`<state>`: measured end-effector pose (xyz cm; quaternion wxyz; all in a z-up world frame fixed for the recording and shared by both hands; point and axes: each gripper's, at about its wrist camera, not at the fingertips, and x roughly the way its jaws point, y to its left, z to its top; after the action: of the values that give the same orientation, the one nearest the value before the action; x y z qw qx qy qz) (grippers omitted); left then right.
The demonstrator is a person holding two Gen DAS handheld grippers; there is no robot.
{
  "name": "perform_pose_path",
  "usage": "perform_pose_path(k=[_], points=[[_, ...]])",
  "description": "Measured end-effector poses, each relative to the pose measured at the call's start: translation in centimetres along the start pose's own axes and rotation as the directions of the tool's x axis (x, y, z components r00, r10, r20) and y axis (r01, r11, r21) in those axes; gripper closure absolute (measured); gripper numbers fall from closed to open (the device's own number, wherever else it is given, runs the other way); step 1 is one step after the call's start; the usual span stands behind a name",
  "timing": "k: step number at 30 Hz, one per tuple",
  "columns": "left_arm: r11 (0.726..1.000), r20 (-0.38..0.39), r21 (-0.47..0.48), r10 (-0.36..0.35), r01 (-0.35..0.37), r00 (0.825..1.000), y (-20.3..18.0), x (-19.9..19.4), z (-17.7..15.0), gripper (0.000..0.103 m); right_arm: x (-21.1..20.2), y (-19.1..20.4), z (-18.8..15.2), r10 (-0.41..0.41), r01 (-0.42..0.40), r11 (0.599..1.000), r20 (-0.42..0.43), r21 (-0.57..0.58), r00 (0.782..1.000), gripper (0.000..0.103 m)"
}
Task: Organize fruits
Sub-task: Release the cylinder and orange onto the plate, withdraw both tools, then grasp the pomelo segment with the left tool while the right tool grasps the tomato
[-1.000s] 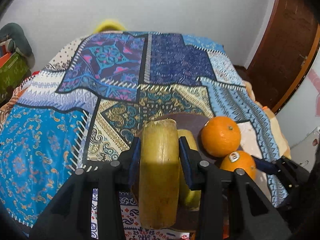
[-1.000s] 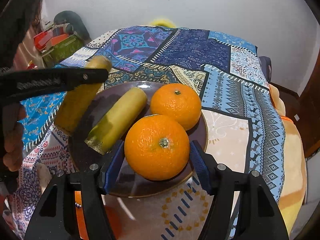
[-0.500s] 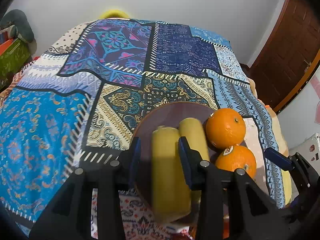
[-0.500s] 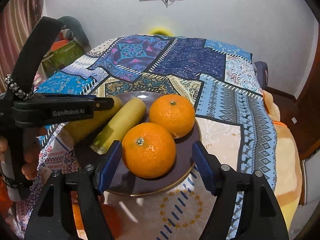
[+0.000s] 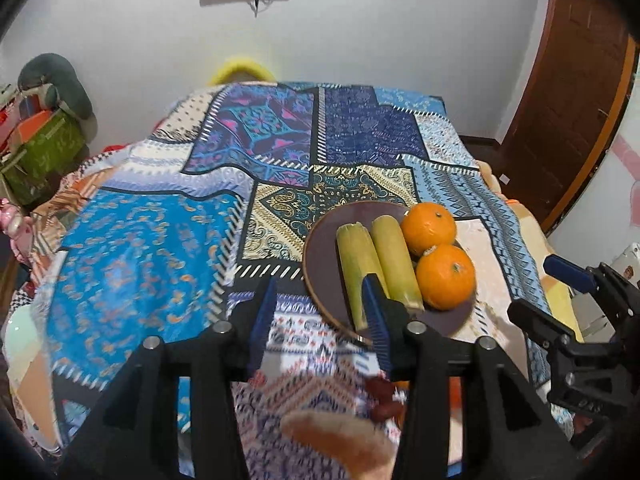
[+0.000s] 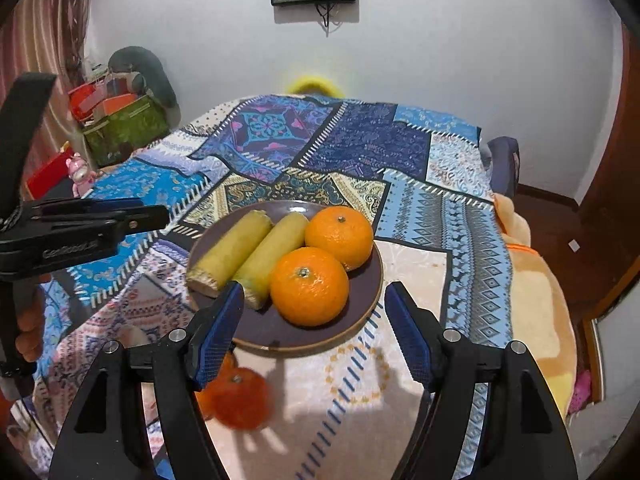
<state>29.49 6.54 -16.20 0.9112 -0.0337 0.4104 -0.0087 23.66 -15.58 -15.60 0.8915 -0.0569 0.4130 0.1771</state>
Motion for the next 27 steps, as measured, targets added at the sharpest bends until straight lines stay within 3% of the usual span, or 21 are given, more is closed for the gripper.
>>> perform_pose_path(k=[8,16,27], points=[[1.0,0.025,0.019,0.011,-0.012,1.0,-0.2,-4.6,-2.9,0.043,-2.5,1.8,-1.5,-0.014,0.014,0.999,0.007,-0.039,1.0,0.028],[1.0,-0.05,0.025,0.02,-0.018,0.999,-0.6,-4.8,-6.7,0.019,-3.2,3.3,-3.4,-0.012,0.011,0.998,-0.02,-0.069,1.0,0.028],[1.0,-0.183,-0.003,-0.017,0.017,0.983,-1.6,-0.2,-10.6,0.016,-0.9,3.2,-5.8,0.012,-0.018,0.998,-0.099,-0.058,0.995,0.028]])
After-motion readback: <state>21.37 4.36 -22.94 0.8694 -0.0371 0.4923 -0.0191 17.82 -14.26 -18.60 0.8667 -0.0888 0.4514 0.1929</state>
